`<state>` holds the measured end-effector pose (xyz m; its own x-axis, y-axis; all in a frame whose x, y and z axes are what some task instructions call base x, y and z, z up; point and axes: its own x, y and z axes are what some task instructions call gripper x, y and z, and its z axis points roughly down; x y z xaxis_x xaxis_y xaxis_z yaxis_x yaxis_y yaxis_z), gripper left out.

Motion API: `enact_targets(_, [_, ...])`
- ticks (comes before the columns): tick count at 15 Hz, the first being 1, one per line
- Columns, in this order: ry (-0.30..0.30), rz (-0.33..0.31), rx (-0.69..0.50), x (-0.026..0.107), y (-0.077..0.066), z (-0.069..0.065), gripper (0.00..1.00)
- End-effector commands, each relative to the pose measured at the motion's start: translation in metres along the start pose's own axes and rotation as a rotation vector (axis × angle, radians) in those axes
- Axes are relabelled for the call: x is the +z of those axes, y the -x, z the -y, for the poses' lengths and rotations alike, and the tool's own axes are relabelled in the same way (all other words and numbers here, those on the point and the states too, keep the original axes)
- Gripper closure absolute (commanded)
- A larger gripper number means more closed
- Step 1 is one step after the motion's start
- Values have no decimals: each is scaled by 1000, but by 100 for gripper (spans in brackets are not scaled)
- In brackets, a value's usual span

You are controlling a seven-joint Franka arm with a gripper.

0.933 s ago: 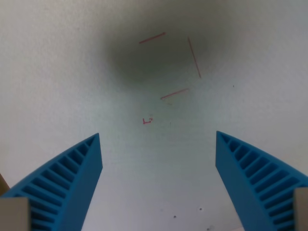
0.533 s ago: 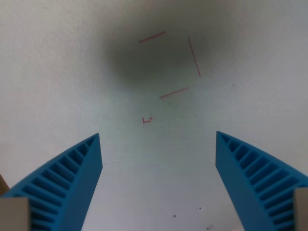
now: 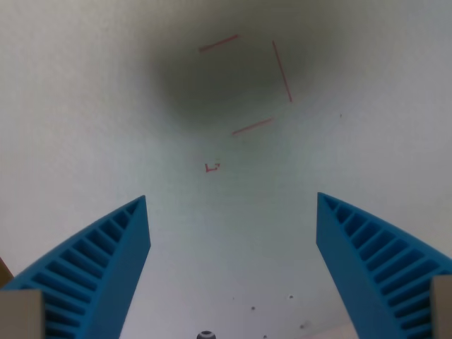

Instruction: Rotate around base positive y

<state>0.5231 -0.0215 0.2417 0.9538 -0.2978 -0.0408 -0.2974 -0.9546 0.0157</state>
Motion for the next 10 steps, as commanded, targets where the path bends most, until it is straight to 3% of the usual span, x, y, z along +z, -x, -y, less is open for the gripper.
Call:
enact_targets(1, [44, 137, 0, -5, -5, 1, 0])
enact_targets(10, [75, 238, 0, -5, -5, 1, 0])
